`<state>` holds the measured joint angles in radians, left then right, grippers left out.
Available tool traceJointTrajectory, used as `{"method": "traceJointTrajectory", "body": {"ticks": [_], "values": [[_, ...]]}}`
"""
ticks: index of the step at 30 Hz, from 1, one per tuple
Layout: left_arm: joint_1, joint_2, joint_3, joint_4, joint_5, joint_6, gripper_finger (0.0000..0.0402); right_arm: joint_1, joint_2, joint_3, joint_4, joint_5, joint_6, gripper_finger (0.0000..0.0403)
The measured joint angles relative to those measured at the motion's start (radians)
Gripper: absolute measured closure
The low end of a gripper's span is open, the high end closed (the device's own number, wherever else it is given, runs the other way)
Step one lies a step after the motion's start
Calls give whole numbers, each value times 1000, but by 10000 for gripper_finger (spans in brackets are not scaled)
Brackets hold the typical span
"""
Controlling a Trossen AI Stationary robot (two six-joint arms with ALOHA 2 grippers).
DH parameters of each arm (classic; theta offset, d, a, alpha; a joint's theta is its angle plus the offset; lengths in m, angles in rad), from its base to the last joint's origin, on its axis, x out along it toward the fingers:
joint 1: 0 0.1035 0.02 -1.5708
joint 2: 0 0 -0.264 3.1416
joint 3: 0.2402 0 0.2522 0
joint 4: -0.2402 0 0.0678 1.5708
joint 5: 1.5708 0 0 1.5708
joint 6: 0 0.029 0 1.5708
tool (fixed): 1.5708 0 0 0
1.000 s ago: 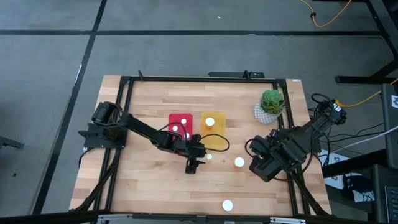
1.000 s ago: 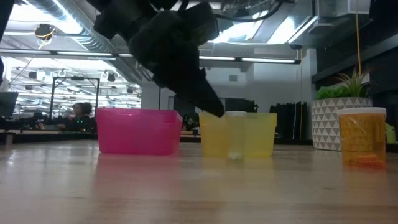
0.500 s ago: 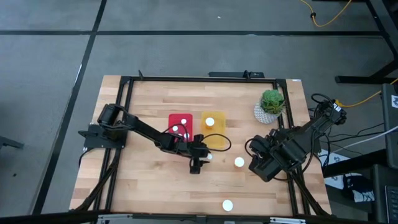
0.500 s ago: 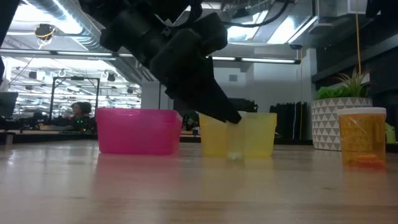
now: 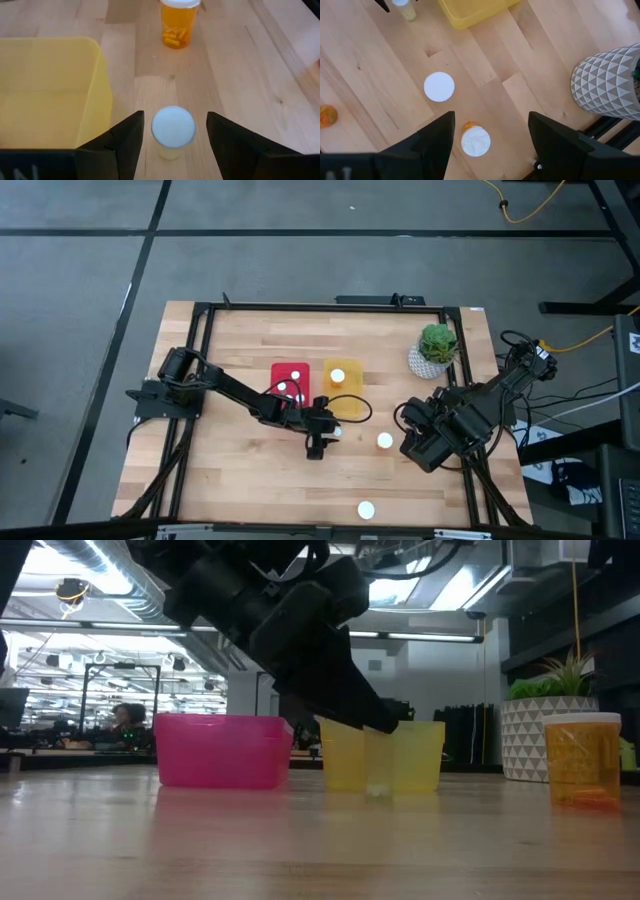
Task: Pick and place medicine bottles into bin by pill shape (circle, oval)
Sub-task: Put the small yellow pill bottle into the red bin
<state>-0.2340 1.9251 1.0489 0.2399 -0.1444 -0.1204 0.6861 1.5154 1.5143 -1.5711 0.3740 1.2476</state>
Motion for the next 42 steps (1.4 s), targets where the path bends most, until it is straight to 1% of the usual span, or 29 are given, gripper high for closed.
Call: {"method": "traceJointTrajectory", "body": {"ticks": [4, 7, 12, 17, 19, 24, 27, 31, 38, 42], "values": [[0, 0, 0, 0, 0, 0, 196, 0, 0, 0, 0, 0, 0, 149], [0, 0, 0, 0, 0, 0, 206, 0, 0, 0, 0, 0, 1, 149], [0, 0, 0, 1, -7, 0, 240, 0, 0, 0, 0, 0, 5, 149], [-5, -5, 0, -3, -102, -1, 287, 0, 0, 0, 6, 2, 7, 149], [-6, -19, 0, -1, -107, -1, 301, 0, 0, 0, 9, 2, 7, 149], [-23, -71, 0, -10, -96, -4, 310, 0, 0, 0, 10, 2, 8, 149], [-37, -127, 0, -72, -97, -6, 311, 0, 0, 0, 10, 2, 8, 149], [-58, -240, 0, -191, -109, -10, 312, 0, 0, 0, 11, 2, 8, 149], [-68, -473, 0, -453, -149, -8, 312, 0, 0, 0, 19, 1, 8, 149], [-64, -587, 0, -624, -194, 21, 307, 0, 0, 0, 20, 1, 8, 149]]}}
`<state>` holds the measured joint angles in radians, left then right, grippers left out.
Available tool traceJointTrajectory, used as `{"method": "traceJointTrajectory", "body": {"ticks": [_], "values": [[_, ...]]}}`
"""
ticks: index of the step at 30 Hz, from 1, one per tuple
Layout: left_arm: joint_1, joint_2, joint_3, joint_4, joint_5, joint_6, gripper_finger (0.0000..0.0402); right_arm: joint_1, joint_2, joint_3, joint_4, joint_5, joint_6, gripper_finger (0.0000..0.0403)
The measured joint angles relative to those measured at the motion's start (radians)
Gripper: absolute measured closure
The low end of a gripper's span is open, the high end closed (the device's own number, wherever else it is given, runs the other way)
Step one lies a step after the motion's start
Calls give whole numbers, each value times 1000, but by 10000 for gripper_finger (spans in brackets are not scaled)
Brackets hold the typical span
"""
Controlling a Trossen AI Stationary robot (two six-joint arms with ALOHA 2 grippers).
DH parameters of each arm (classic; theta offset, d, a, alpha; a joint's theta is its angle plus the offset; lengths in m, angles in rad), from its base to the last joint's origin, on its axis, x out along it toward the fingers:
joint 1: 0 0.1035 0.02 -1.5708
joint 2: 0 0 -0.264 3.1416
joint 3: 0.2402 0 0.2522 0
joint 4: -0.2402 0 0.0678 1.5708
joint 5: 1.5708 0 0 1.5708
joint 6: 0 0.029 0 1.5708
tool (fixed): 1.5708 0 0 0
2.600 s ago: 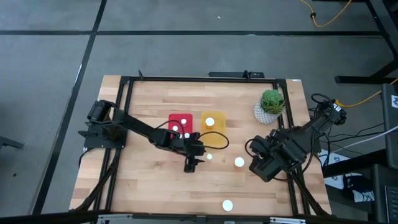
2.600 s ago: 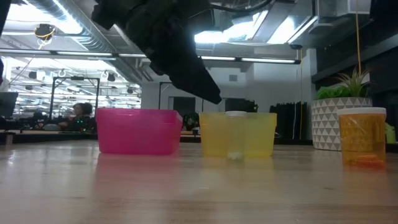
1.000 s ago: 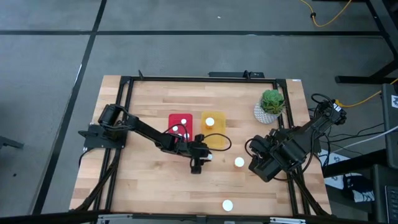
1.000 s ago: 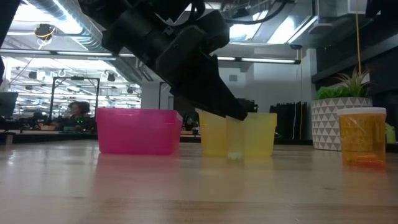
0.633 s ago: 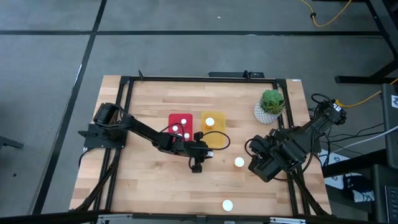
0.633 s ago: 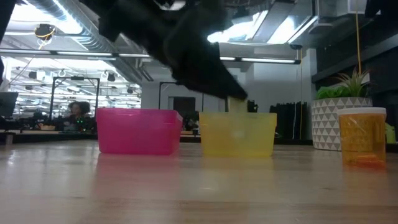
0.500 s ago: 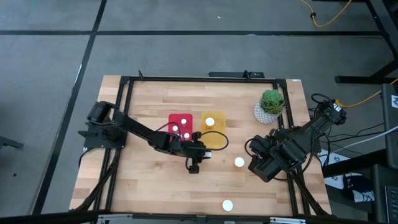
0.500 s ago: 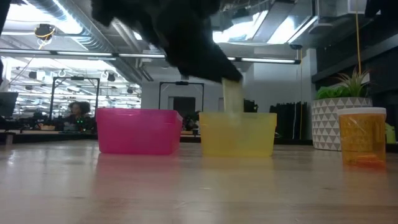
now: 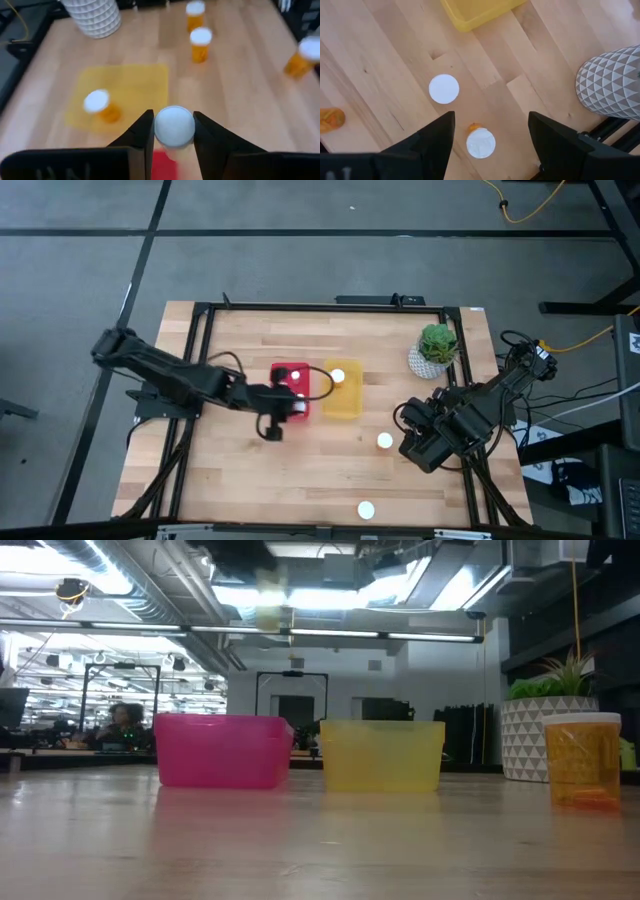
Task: Pick and place medicine bottles into bin by pill shape (circle, oval)
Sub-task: Put the small yellow pill bottle into the red bin
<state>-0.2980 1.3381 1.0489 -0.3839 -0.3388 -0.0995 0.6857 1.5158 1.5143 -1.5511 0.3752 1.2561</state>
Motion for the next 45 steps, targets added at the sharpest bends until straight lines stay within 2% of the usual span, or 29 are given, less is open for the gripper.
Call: {"method": "traceJointTrajectory", "body": {"ticks": [3, 6, 10, 15, 19, 26, 45], "values": [[14, -66, -4, -84, -14, 39, 306, 0, 0, 0, 5, 2, 0, 149], [47, -122, -52, -62, -18, 81, 305, 0, 0, 0, 9, 13, 0, 149], [108, -172, -186, 45, -9, 82, 305, 0, 0, 0, 16, 16, 0, 149], [178, -206, -377, 278, -1, 57, 304, 0, 0, 0, 17, 16, 0, 149], [227, -202, -455, 402, 33, 55, 304, 0, 0, 0, 18, 16, 0, 149], [262, -151, -509, 465, 45, 23, 303, 0, 0, 0, 22, 24, 0, 149], [262, 80, -508, 594, 21, 23, 303, 0, 0, 0, 25, 26, -2, 149]]}}
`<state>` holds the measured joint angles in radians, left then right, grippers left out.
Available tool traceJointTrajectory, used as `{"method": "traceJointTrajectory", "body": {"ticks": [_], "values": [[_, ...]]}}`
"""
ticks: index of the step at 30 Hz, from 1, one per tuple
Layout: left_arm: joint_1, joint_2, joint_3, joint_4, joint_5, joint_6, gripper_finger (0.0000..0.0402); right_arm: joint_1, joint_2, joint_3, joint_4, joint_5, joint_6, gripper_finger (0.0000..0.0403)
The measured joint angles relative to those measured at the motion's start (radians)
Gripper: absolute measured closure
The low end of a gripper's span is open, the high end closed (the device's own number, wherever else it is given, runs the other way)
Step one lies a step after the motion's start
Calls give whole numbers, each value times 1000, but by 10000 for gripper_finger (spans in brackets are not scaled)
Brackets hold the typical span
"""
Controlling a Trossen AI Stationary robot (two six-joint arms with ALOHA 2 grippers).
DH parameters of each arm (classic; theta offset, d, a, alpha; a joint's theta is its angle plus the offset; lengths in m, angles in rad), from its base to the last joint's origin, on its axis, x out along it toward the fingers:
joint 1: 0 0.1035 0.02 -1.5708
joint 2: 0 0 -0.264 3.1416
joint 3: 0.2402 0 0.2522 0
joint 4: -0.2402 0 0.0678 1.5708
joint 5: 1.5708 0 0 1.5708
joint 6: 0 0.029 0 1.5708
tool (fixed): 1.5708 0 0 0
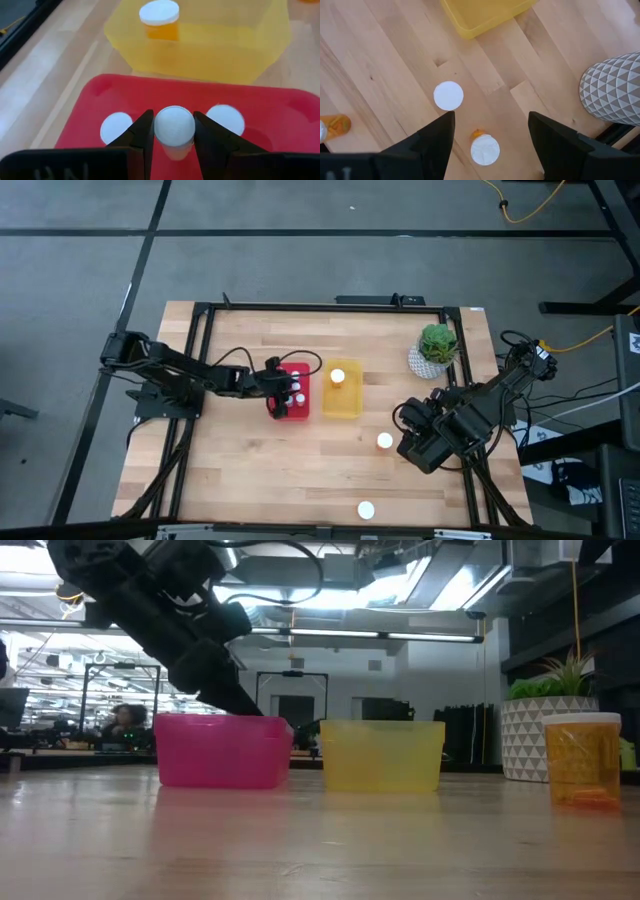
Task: Pick and place medicine bottles into bin by pill shape (circle, oval)
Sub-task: Put the small yellow pill bottle into the red bin
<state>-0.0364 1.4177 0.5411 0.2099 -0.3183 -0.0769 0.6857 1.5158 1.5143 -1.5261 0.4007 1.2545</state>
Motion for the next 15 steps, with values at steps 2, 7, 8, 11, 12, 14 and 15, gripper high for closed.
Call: {"method": "traceJointTrajectory", "body": {"ticks": [2, 7, 8, 11, 12, 14, 15], "values": [[0, 3, 0, -4, -4, 0, 303, 0, 0, 0, 0, 0, -1, 149], [0, 3, 0, 8, -5, 0, 303, 0, 0, 0, 0, 0, -1, 149], [0, 3, 0, 9, -5, 0, 303, 0, 0, 0, 0, 0, -1, 149], [0, 3, 0, 8, -5, -1, 303, 0, 0, 0, 0, 0, -2, 149], [0, 3, 0, 9, -5, 0, 303, 0, 0, 0, 0, 0, -2, 149], [0, 3, 0, 8, -5, 0, 303, 0, 0, 0, 0, 0, -2, 149], [1, 3, 0, 8, -5, 0, 303, 0, 0, 0, 0, 0, -2, 149]]}}
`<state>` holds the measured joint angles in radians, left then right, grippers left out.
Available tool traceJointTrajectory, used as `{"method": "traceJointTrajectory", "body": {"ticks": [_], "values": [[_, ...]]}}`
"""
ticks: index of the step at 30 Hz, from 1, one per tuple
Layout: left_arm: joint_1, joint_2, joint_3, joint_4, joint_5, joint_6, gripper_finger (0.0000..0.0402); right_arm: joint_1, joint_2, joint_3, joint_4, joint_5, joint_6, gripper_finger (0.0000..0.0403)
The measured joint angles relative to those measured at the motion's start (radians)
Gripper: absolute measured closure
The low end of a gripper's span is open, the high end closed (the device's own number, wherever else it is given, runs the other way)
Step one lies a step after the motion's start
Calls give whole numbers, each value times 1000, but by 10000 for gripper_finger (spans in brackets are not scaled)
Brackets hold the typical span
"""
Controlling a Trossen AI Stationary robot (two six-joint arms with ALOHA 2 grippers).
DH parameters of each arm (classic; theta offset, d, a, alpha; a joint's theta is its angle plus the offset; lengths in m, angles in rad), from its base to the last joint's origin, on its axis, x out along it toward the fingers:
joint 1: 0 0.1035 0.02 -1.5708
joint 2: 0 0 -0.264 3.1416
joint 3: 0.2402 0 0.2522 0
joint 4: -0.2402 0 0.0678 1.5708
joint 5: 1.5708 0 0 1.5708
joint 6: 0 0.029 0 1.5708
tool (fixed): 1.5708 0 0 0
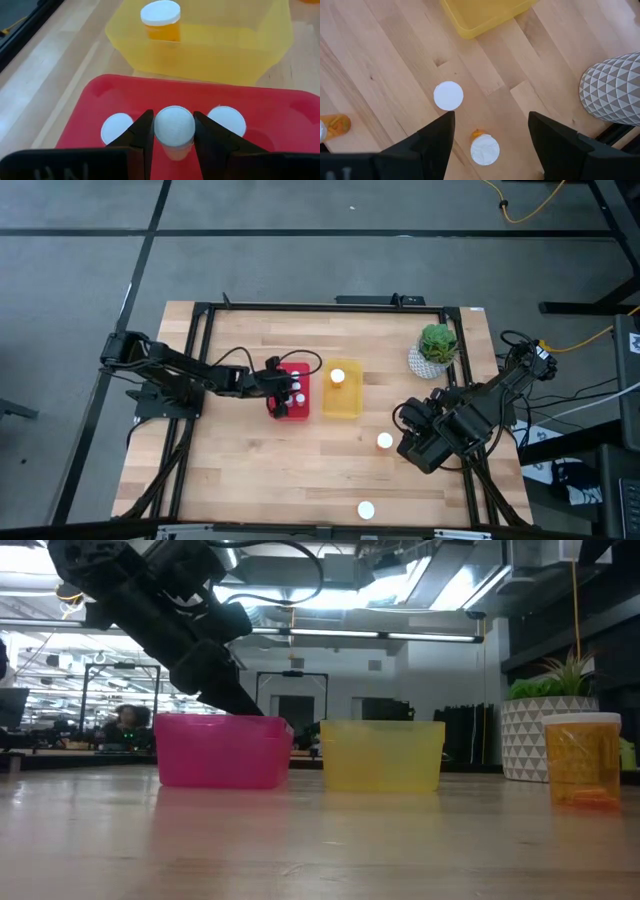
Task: Pick and place medicine bottles into bin by pill shape (circle, oval)
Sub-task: Put the small yellow pill bottle into the red bin, then put the large orange pill bottle into the red bin
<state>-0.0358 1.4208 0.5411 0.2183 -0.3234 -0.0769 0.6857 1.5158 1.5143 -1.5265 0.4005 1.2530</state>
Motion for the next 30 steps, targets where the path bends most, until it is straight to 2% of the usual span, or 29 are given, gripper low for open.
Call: {"method": "traceJointTrajectory", "body": {"ticks": [17, 30], "values": [[12, 0, 0, -17, 26, -25, 302, 0, 0, 0, 0, -1, 0, 149], [12, 0, 0, -17, 23, -18, 240, 0, 0, 0, 0, -1, 0, 149]]}}
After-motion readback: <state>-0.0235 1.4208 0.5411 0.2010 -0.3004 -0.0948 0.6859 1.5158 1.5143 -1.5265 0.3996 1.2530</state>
